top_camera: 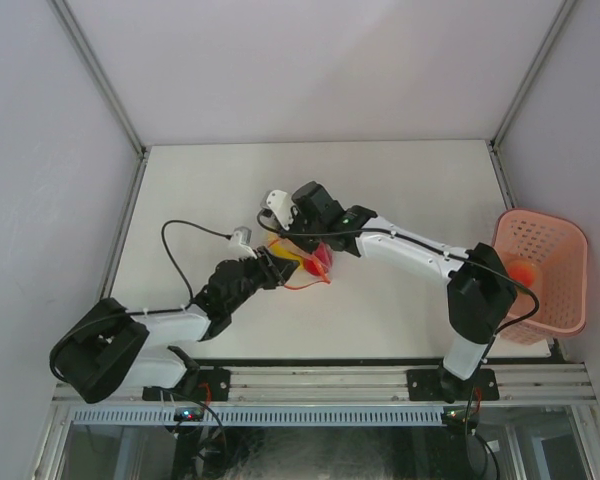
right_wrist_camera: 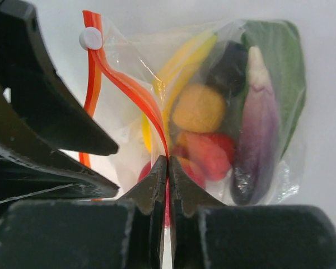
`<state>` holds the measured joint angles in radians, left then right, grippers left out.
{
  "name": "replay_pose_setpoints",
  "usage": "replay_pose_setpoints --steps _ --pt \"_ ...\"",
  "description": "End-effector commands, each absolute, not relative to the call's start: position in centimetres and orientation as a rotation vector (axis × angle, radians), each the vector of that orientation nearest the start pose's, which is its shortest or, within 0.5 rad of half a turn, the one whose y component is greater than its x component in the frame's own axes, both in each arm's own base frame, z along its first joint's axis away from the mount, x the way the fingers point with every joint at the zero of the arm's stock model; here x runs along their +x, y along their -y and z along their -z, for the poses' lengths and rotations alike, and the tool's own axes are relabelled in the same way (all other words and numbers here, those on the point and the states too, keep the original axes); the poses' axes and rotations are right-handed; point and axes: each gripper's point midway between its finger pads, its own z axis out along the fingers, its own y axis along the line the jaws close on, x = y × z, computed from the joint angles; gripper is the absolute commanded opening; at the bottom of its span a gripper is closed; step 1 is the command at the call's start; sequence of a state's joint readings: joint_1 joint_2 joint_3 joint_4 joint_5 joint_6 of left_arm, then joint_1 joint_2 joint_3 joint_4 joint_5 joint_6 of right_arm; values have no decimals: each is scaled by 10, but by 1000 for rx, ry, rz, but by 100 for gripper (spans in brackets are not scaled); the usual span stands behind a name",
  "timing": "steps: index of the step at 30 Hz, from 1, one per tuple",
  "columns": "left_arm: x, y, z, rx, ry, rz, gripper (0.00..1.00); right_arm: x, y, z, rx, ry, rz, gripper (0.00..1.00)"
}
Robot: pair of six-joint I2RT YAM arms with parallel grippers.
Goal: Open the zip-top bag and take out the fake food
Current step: Pick up the fake fruit from the zipper food storage bag.
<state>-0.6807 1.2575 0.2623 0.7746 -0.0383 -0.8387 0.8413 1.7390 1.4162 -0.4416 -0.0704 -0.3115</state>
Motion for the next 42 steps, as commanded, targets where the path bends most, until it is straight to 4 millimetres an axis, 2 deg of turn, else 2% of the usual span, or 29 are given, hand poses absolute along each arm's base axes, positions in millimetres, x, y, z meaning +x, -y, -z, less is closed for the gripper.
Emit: replay_pose_setpoints --steps 1,7,11,18,21,24,26,27,29,31,33,36,37,39,42 --pt "276 266 -143 -150 -1795 1140 47 296 -351 -164 -1285 -1978 -519 0" --pt "277 275 -134 -149 -1770 1200 54 274 -370 -198 -1242 -1926 -743 0" --pt "270 277 -131 -125 -1754 1224 56 267 -375 -217 -1211 -1890 -789 0" --pt "269 283 -118 -62 -1770 1197 56 263 -379 -217 -1209 -1891 -847 0" --pt "271 289 -112 -52 -1780 1200 60 259 -379 -219 -1226 -1880 -868 0" --pt "271 287 -102 -55 -1805 1179 61 256 -372 -222 -1262 -1860 -897 31" --pt "270 285 -96 -51 -1818 1162 62 256 -360 -228 -1296 -1829 -935 44" --pt "270 285 -94 -45 -1823 1156 62 255 -354 -231 -1316 -1809 -944 47" --pt "271 285 -92 -41 -1825 1147 64 262 -338 -235 -1310 -1790 -916 48" --pt "271 285 -91 -38 -1821 1145 64 279 -317 -235 -1242 -1804 -872 46" --pt "272 286 -92 -31 -1814 1147 65 301 -295 -228 -1142 -1855 -811 40" --pt "274 287 -92 -17 -1810 1142 66 332 -268 -197 -1050 -1962 -656 26" --pt "274 288 -93 -13 -1803 1144 66 339 -262 -185 -1042 -2000 -623 17" --pt "275 289 -93 -10 -1800 1142 67 345 -255 -161 -1045 -2071 -585 8" --pt "277 289 -95 -4 -1791 1137 70 347 -253 -131 -1065 -2159 -577 3"
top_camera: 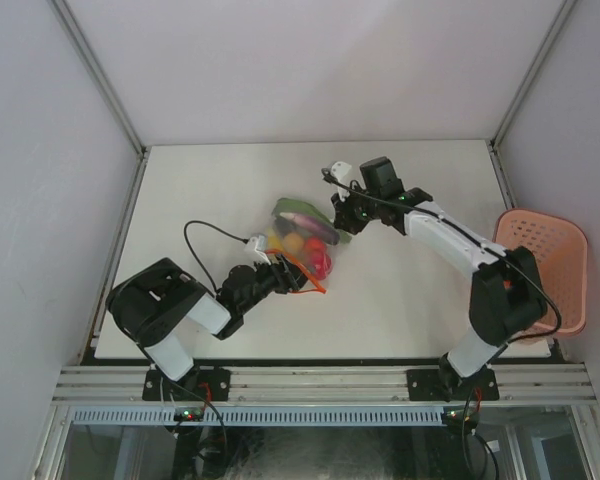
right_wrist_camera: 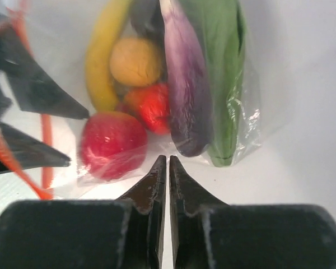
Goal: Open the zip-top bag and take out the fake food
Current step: Pick up the fake fruit from the zipper food storage bag.
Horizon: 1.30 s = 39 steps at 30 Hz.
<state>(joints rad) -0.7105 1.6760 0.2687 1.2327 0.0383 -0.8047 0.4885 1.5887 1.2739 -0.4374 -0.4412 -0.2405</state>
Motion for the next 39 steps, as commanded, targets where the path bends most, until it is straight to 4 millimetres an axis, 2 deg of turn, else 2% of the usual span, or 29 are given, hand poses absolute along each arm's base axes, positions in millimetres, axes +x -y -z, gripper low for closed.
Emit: replay_pose_setpoints --steps 1,10,15,19,26,31,33,39 --pt "277 289 -96 -2 -1788 1136 71 346 -254 -124 -1071 -2186 -582 2" --pt "281 293 -91 5 -1797 1130 74 321 -280 -84 -1143 -2290 -739 1" --pt "284 295 -88 4 -1805 1126 81 297 -302 -76 -1190 -2302 -900 1" --pt "284 301 -84 18 -1823 1141 83 288 -312 -70 -1193 -2325 -967 0" --pt "279 302 -66 22 -1894 1127 82 298 -308 -68 -1126 -2353 -987 0" --pt "274 295 -58 10 -1925 1101 73 308 -299 -63 -1083 -2377 -945 0" --pt "272 291 -58 8 -1934 1087 72 310 -298 -62 -1078 -2379 -930 0" --pt "264 281 -61 30 -1963 1048 83 311 -298 -63 -1077 -2376 -926 1"
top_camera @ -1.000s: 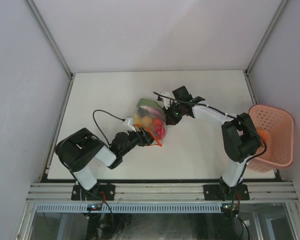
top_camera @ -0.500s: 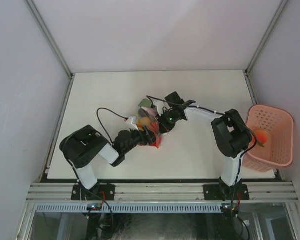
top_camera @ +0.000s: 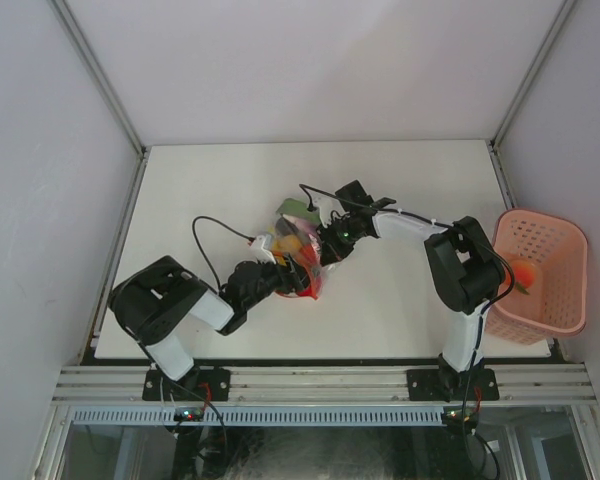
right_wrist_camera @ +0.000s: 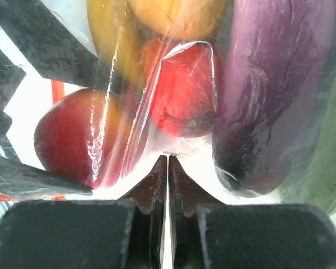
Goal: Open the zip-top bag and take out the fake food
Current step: Pick up the fake fruit from the zipper food storage bag.
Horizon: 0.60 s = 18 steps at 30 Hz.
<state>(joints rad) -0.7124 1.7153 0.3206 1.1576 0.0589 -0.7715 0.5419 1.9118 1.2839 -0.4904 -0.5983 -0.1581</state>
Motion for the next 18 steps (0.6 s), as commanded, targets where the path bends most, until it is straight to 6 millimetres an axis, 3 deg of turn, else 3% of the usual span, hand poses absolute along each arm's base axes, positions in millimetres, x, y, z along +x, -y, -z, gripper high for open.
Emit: replay_pose_setpoints --steps 1,7,18 --pt "263 279 -61 35 -1969 1040 84 310 -298 -63 -1078 -2376 -926 1" --pt "255 278 -60 62 -2004 1045 87 311 -298 -67 -1080 -2368 -928 2" --pt "246 285 -41 101 -2104 1043 87 307 -301 -68 -1094 -2364 -930 2"
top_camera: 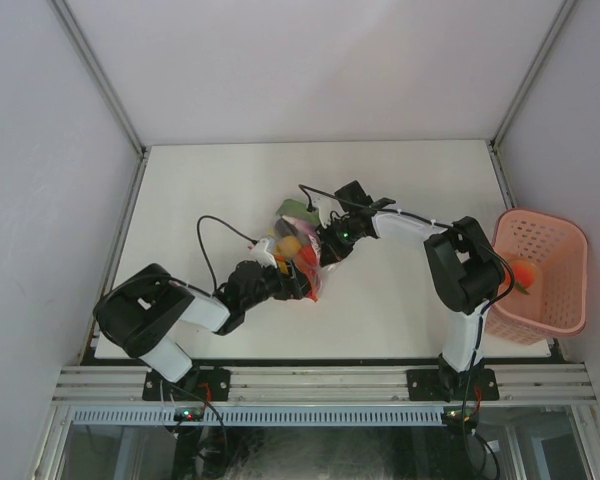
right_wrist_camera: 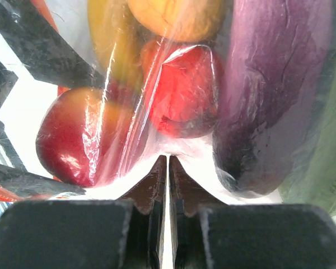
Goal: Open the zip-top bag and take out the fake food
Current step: Pick up the fake fruit from the zipper food storage bag.
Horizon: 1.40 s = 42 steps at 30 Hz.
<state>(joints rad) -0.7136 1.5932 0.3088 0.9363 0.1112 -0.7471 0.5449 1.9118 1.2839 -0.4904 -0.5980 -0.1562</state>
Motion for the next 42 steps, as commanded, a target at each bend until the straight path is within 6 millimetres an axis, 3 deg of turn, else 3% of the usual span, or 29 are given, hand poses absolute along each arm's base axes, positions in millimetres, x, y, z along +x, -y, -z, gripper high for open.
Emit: replay_pose_setpoints --steps 1,3,6,15,25,36,42 --pt "247 285 -40 99 -2110 1037 86 307 -301 -68 -1096 -2362 -930 2" --pt "249 285 -35 87 -2125 1023 79 306 -301 -68 -1099 -2364 -928 3" --pt "249 283 -35 73 -2134 1014 59 307 -300 -69 -1098 -2362 -924 3" --pt "249 260 -53 4 -2101 928 33 311 -297 -80 -1093 -2332 -915 3" --pt "238 236 -66 -135 -2092 933 26 308 -296 -102 -1106 -2264 -977 4" --pt "220 194 -90 -175 -2067 855 25 300 -295 -138 -1142 -2138 -1072 22" --pt "212 186 -110 -160 -2038 881 24 294 -296 -156 -1167 -2072 -1103 28"
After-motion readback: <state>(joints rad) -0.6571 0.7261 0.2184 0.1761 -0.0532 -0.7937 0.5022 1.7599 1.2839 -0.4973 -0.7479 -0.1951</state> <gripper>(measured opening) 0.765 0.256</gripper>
